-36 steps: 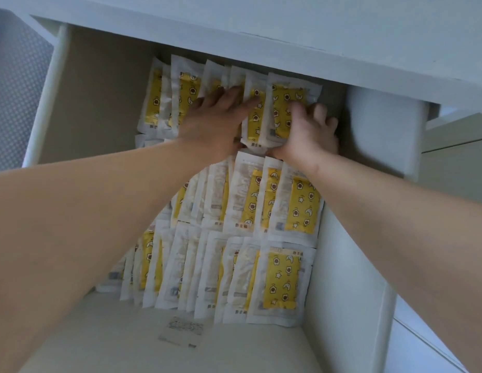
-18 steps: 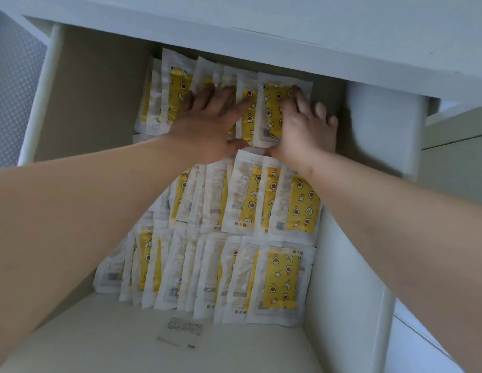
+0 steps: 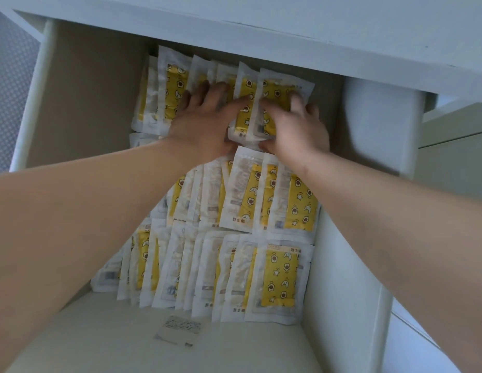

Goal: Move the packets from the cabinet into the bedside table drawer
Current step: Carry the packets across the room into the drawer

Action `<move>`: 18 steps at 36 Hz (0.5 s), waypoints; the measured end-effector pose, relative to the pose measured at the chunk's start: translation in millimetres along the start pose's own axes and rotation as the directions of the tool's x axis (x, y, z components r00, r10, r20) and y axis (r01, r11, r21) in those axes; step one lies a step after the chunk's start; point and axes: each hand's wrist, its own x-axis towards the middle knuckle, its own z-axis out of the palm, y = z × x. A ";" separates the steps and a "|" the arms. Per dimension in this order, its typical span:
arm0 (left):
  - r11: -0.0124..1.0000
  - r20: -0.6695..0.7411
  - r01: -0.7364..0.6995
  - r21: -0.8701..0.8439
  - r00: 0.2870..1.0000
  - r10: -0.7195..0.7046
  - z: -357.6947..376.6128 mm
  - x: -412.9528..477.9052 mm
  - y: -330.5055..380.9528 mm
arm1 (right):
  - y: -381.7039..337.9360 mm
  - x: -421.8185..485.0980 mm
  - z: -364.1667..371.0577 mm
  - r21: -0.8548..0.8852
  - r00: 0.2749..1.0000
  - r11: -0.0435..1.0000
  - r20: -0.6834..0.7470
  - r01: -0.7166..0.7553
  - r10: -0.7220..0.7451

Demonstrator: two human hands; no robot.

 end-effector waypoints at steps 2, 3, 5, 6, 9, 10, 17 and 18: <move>1.000 -0.021 -0.006 0.004 1.000 0.006 1.8 -0.8 1.0 | -0.2 -0.1 1.3 0.001 1.000 1.000 -0.017 0.004 -0.004; 1.000 -0.018 -0.006 0.011 1.000 0.006 3.4 -1.3 1.5 | -0.5 0.2 2.5 0.006 1.000 1.000 -0.017 0.006 -0.006; 0.999 0.004 0.004 0.033 1.000 -0.004 6.6 -2.9 2.6 | -0.5 0.6 3.5 0.031 1.000 1.000 0.007 0.004 -0.005; 0.999 0.014 0.008 0.042 1.000 -0.008 7.5 -3.8 2.9 | -0.3 0.5 3.0 0.047 1.000 0.999 0.026 0.000 -0.001; 1.000 0.018 0.023 0.010 1.000 -0.023 7.0 -9.7 3.0 | 0.4 -0.2 -1.5 0.115 0.995 0.993 0.098 -0.029 0.017; 0.999 0.013 0.032 -0.009 0.999 -0.032 5.6 -12.8 3.3 | -0.1 -0.4 -3.4 0.161 0.992 0.986 0.122 -0.047 0.027; 0.977 -0.025 0.154 -0.147 0.987 -0.160 -18.8 -39.5 11.4 | -13.3 -12.1 -24.3 0.439 0.976 0.873 0.050 -0.213 0.213; 0.970 -0.032 0.170 -0.176 0.983 -0.179 -23.0 -44.5 13.8 | -15.2 -16.7 -28.1 0.443 0.974 0.869 0.057 -0.221 0.219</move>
